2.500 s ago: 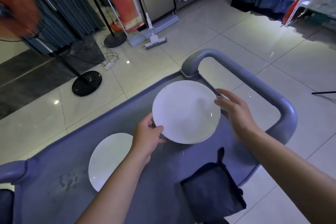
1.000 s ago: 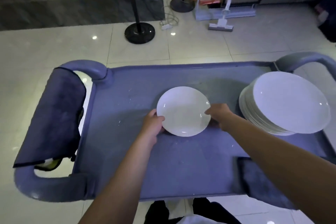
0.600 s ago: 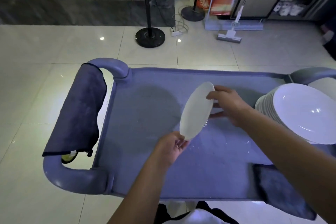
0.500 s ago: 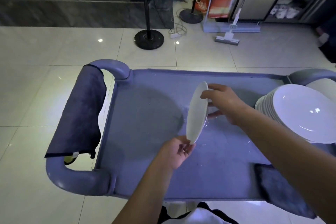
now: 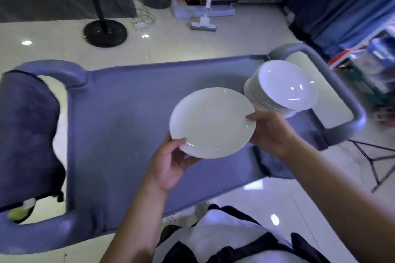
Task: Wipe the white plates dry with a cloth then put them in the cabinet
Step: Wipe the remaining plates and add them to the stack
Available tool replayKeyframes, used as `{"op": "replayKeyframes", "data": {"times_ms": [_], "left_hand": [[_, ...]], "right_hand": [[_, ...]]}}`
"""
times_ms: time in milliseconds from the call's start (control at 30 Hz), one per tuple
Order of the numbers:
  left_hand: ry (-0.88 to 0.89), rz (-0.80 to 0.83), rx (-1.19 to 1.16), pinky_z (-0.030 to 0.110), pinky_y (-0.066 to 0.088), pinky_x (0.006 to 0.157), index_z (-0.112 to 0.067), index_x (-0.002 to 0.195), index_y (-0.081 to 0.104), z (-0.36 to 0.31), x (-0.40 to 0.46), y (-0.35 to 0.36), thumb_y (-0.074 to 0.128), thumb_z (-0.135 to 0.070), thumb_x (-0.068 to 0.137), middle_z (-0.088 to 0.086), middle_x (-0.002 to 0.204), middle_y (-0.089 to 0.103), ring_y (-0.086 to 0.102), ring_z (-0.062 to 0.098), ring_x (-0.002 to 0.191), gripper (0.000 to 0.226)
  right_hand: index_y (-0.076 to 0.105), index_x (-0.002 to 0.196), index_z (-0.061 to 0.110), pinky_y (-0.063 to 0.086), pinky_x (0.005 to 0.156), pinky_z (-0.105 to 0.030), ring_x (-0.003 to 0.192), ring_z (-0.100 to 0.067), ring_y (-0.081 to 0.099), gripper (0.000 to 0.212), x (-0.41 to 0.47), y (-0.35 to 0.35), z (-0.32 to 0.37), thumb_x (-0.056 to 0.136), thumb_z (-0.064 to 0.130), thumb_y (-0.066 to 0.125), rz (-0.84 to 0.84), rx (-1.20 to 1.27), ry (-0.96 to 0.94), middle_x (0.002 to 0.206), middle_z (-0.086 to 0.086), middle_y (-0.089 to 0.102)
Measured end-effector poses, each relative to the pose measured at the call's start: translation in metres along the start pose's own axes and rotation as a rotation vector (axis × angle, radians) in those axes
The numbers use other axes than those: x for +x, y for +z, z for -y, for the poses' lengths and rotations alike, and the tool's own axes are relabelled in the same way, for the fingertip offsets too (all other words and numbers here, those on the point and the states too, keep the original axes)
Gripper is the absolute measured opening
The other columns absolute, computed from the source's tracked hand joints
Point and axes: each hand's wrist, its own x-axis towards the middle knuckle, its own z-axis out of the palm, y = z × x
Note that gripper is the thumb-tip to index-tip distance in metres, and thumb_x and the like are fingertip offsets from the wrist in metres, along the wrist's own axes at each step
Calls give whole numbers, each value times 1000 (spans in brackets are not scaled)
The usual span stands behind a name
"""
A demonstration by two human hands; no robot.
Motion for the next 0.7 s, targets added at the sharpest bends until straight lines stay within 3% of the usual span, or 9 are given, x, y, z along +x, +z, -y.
{"op": "replayKeyframes", "data": {"times_ms": [67,100,167,233,333,400,467,600,700], "left_hand": [[13,19,101,33,59,55,-20,122,68,5,-3,8,64,-2,74,7,96,69,41,19,64,51],[28,31,141,33,58,56,-20,123,67,10,-3,9,64,-1,73,7,101,70,45,20,68,53],[52,19,193,37,60,62,-21,124,66,20,-3,11,62,-5,74,5,111,72,61,23,85,52],[67,-33,212,40,62,63,-22,125,64,26,0,13,60,0,80,4,117,72,69,22,94,50],[79,-105,225,38,62,58,-21,137,59,26,6,15,48,9,91,10,131,66,67,27,106,56],[91,-150,252,43,64,66,-21,141,57,25,9,15,47,9,91,10,139,63,62,33,118,59],[100,-183,264,48,64,71,-22,141,57,23,7,17,47,10,91,9,138,63,61,34,120,60],[120,-231,303,42,64,64,-21,141,57,21,-1,27,46,9,93,3,124,69,66,27,109,58],[137,-270,312,41,64,64,-20,141,57,20,-6,30,46,9,93,1,120,71,69,23,102,57]], "right_hand": [[67,100,19,55,66,-32,72,-21,58,15,-13,-21,-18,95,21,53,-47,81,45,78,-5,63],[68,99,17,58,63,-33,69,-20,61,14,-19,-32,-26,97,24,55,-131,71,49,76,-5,64],[70,109,13,59,72,-38,78,-25,66,16,-30,-59,-44,97,19,62,-354,-39,27,92,-11,69],[69,114,10,56,70,-34,81,-26,64,21,-42,-88,-58,94,10,65,-525,-206,-6,101,-13,68],[67,124,13,48,74,-27,91,-18,63,33,-51,-126,-71,92,7,65,-623,-589,-72,118,-5,67],[63,131,19,48,80,-29,103,-21,62,40,-47,-144,-69,93,11,62,-604,-922,-86,125,-3,64],[56,139,20,49,90,-34,116,-27,59,47,-29,-155,-65,93,10,58,-479,-1254,-139,135,-4,59],[41,149,30,32,110,-44,140,-23,39,62,21,-163,-61,90,11,51,-197,-1604,-102,153,6,42],[44,143,33,28,107,-49,134,-23,40,60,48,-165,-56,87,15,55,-69,-1683,-23,146,8,44]]}}
